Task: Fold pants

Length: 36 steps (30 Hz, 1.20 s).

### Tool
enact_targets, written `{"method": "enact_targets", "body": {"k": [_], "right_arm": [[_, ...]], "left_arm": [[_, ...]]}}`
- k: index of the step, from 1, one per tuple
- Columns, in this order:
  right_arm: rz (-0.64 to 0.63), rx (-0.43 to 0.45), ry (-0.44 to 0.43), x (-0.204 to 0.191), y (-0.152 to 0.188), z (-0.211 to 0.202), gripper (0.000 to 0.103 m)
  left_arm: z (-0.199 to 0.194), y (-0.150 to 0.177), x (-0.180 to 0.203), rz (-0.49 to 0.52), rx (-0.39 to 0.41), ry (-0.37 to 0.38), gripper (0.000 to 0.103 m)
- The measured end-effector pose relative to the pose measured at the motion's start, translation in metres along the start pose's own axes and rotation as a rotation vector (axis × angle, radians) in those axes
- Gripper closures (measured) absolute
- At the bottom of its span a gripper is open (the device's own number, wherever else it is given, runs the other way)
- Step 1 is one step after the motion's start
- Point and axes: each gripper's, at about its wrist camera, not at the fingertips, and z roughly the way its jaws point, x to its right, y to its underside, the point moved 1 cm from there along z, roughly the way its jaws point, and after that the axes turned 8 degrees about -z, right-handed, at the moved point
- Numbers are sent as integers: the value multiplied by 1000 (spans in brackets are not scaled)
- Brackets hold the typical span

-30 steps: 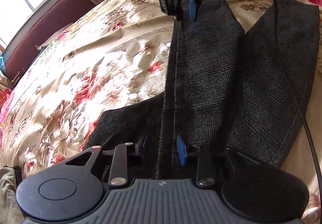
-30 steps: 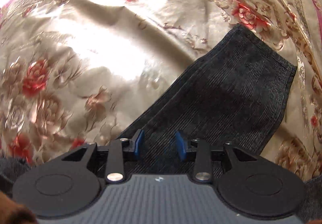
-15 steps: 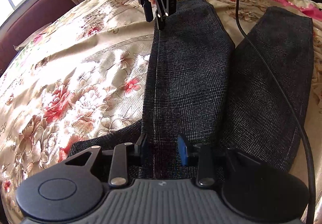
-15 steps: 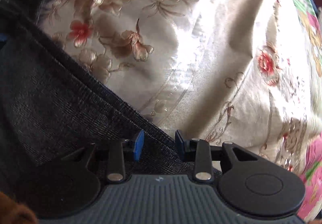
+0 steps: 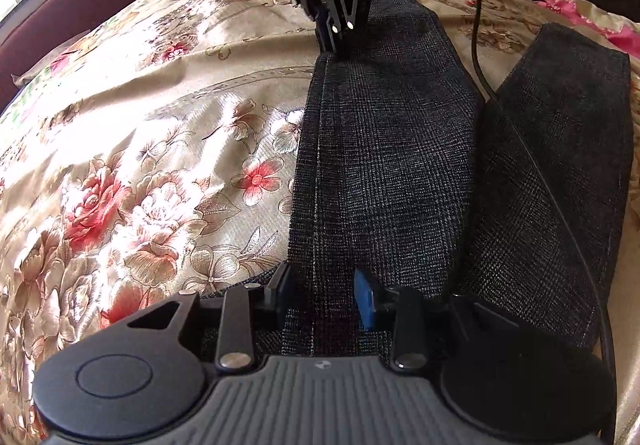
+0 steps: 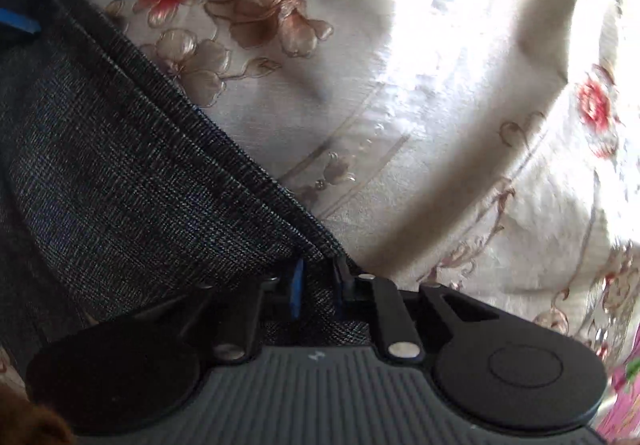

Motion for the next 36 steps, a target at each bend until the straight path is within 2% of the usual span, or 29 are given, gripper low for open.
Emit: {"method": "enact_targets", "body": {"k": [3,6,8,11,13,14,16,19,22,25,29,32,36], "right_arm": [[91,49,48,-29,33,-29,103],[194,80,57,-67,71,-60,103],[276,96,33,-102,98,-77,103],[476,143,-33,-129,114,-88,102],[551,183,-55,-139,114,-83,101],[539,197,-42,-138,108,-80,100],[453,208,13,-132,91,-78,88],[278,236,109,-112,66,-71,85],[93,223,149,-81,44,-56,75],[-34,182,164,-53,29,-40,72],[-183,133,138,-25,10,-19,72],[-305,64,76,-12,-2,0,72],[-368,6,-29,5,-16,20,71]], "left_arm": [[-4,-2,3,13,-14,26,68],[-14,-4,14,56,-6,35,68],[-23,-5,24,86,0,59,69],[-32,-6,39,111,21,41,69],[-31,-9,41,79,13,31,69],[-30,-10,41,63,11,17,69],[-28,-11,41,49,15,-12,68],[-21,-9,37,25,8,-32,64],[-17,-8,32,9,9,-44,60],[-12,-13,26,-16,22,-39,59],[1,-25,19,-44,41,-16,58],[12,-34,13,-60,42,14,58],[21,-38,3,-77,37,58,56]]}}
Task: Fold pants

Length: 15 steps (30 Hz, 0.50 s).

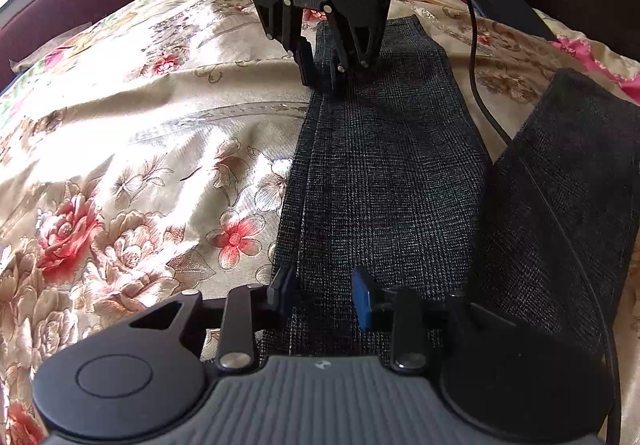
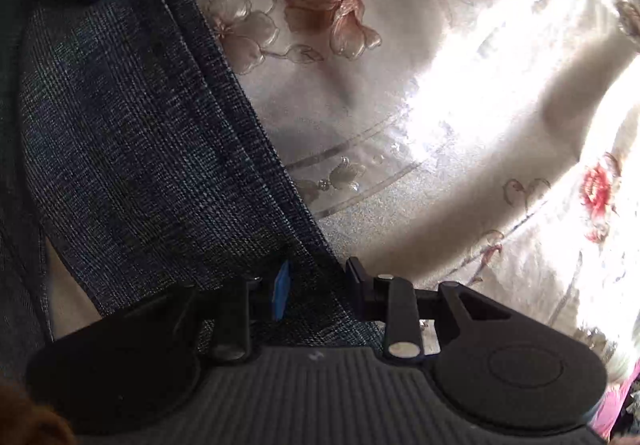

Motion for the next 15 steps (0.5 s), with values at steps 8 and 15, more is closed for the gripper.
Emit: {"method": "enact_targets", "body": {"k": [8,15], "right_arm": [[-184,-77,-124,-2,-7,7,66],[-106,-115,-178,11,-23,31,69]], "left_arm": [[2,1,-15,9,-5,60,44],[7,1,-22,-17,-20,90,43]]}}
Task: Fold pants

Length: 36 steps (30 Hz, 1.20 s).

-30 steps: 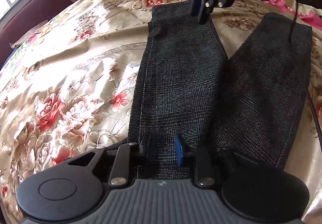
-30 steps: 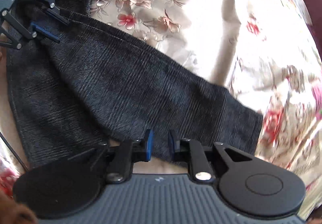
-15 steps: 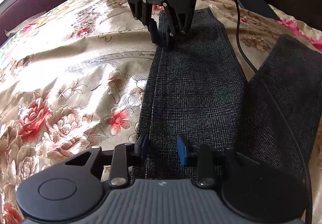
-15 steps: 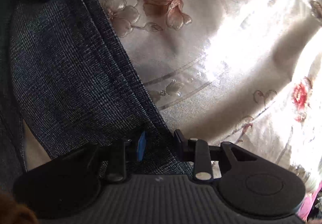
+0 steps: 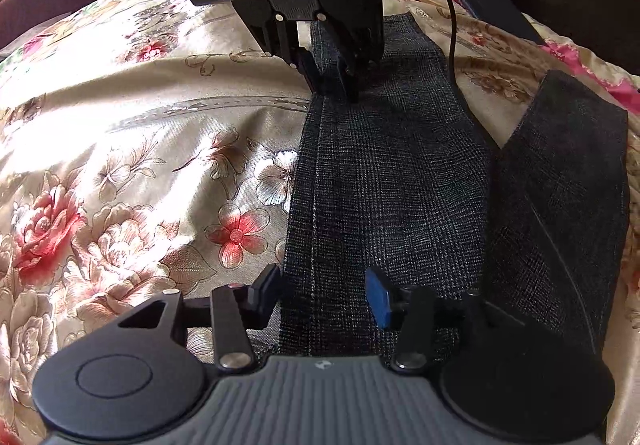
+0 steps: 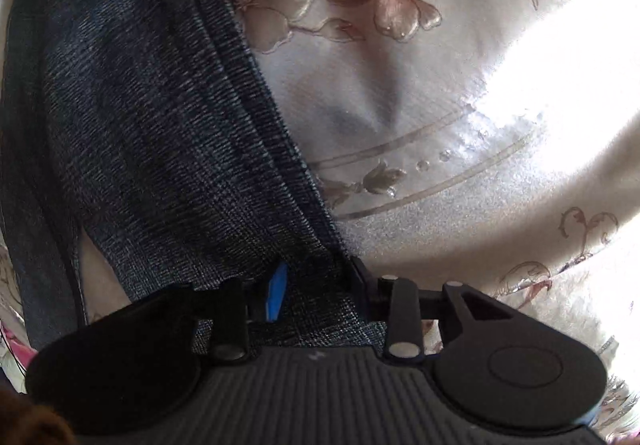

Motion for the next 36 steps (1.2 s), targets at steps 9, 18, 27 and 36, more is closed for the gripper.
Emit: {"method": "enact_targets", "body": {"k": [9,18,27,36], "right_arm": [[355,75,188,-50,32,-31,97],[695,198,258,-215,67,-91,98],[1210,178,64,-353,40,30,92],[1621,337,446,-388,50,-12,83]], "left_arm": [[-4,-3,19,29,2,-30,70],[-62,1,89,208,49,95,77],[-42,67,205,492,-138,207,76],[-51,72,217,555,-195,165,76]]}}
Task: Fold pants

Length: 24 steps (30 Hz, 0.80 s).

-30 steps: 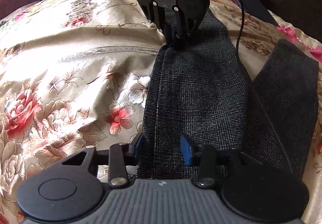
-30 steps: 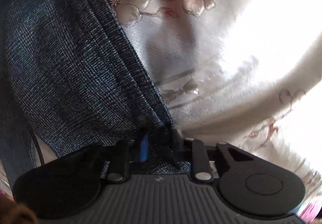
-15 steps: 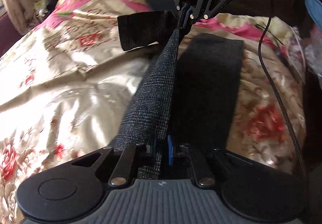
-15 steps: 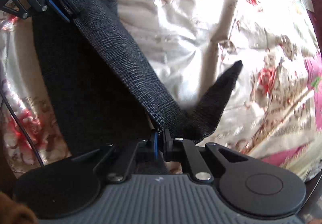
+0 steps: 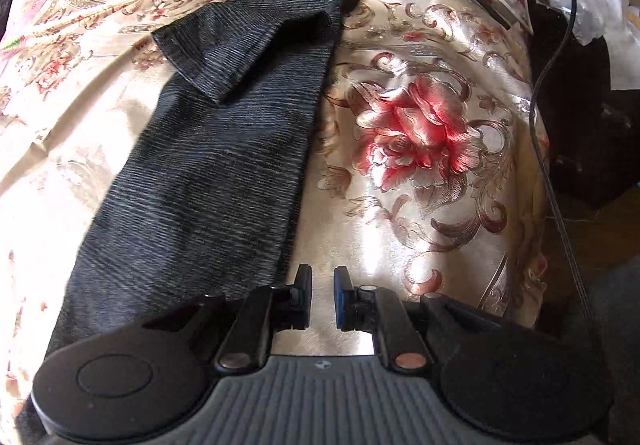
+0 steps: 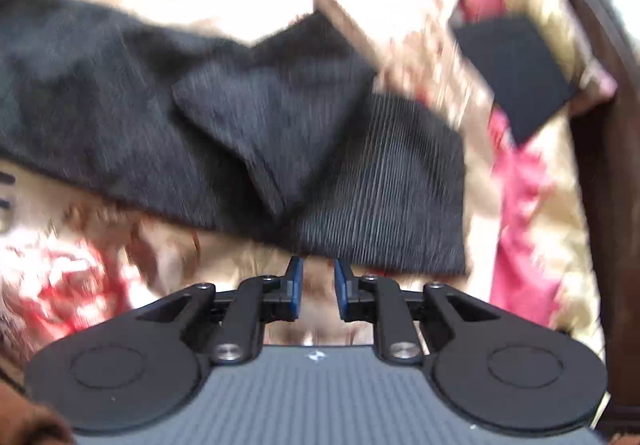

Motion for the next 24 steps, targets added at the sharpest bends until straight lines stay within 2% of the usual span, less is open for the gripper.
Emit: {"method": "enact_targets", "body": {"k": [3,6,9,10,11,13,15,17,19,21,22,24], "right_arm": [[-124,106,47,-29,-20,5,68],[-183,121,147,-47,-28,21,68],[-224,131,206,-52,-34,44,71],[-157,133,187,-43,-35,43,88],[-2,126,152,-25,-29,37,99],[342,118,106,18,-11,22,100],[715,120,63,63,25,16,100],[973,138,-51,86,63,23,99],[1075,120,-123,90,84,33,97],[1130,157,-140,90,93,28,93],[1124,163,-129,89,91,25,89],[1030,163,-48,84,79,15,85]], "left_arm": [[-5,-7,-6,-49,-2,2,76],[-7,-14,-11,-107,3,3,76],[-6,-17,-14,-134,3,4,76],[-6,-17,-14,-131,1,0,76],[-7,-17,-13,-124,-3,-3,76],[-9,-15,-11,-108,-6,1,76],[-10,-12,-9,-95,-16,8,76],[-9,-10,-8,-90,-27,12,76],[-9,-8,-7,-89,-32,19,76],[-9,-7,-6,-87,-33,25,76],[-8,-7,-6,-86,-36,27,76],[-7,-5,-6,-80,-38,26,76]]}}
